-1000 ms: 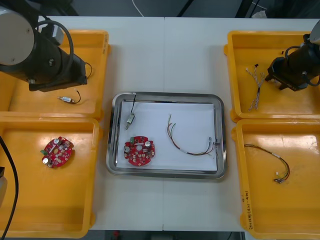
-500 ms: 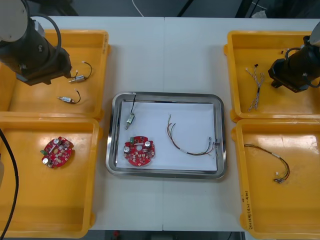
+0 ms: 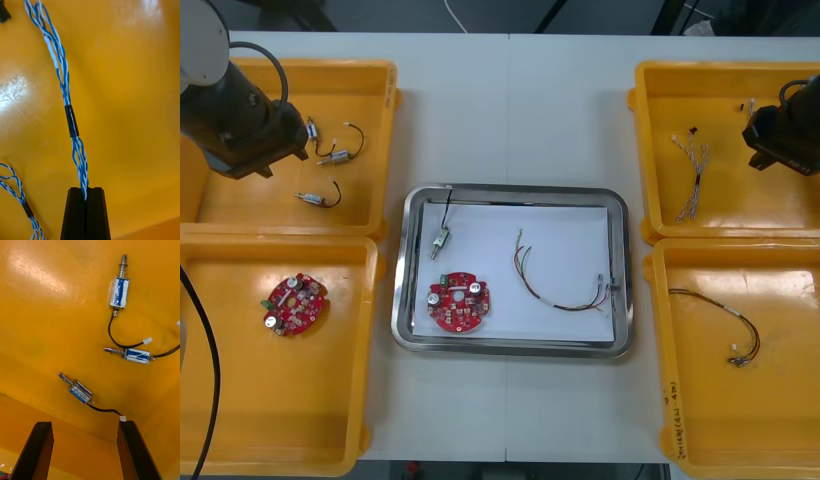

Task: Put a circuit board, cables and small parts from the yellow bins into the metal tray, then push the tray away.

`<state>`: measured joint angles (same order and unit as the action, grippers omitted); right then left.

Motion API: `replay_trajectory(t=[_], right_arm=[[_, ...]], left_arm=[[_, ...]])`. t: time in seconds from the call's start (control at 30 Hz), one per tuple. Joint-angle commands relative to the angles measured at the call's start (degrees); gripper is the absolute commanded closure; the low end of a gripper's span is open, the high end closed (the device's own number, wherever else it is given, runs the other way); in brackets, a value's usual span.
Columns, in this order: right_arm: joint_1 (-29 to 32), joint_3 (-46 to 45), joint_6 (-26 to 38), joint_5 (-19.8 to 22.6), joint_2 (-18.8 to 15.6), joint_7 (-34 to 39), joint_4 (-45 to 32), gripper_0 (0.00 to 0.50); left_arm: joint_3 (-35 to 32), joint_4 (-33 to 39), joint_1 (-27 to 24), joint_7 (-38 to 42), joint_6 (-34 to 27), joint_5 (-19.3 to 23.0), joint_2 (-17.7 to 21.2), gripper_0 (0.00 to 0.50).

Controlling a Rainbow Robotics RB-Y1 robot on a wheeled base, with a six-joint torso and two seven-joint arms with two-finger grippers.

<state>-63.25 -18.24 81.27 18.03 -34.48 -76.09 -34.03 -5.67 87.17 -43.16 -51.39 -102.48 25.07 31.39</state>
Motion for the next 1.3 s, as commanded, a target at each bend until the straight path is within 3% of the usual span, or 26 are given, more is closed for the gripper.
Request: replay_trajectory(t=[0.03, 0.6, 0.9, 1.3], right_arm=[[4.19, 0.93, 5.83, -0.63, -3.31, 0.5, -12.12, 0.5], [15.44, 0.14, 28.24, 0.6, -4.54, -0.9, -43.23, 0.5], [20.18, 0.23, 28.73, 4.38, -5.68, -3.36, -56.24, 0.5], [25.63, 2.07, 28.73, 15.9, -6.47, -13.56, -74.61, 0.5]], left_arm=[[-1.19, -3.67, -4.48, 4.81, 2.54, -1.17, 2.1, 0.0], [1.71, -13.08, -4.83, 4.81, 10.1, -1.25, 2.01, 0.0], [3.56, -17.21, -4.83, 5.51, 11.51, 0.94, 1.92, 0.0], [4.97, -20.73, -4.83, 6.56, 13.97, 5.6, 1.92, 0.0]])
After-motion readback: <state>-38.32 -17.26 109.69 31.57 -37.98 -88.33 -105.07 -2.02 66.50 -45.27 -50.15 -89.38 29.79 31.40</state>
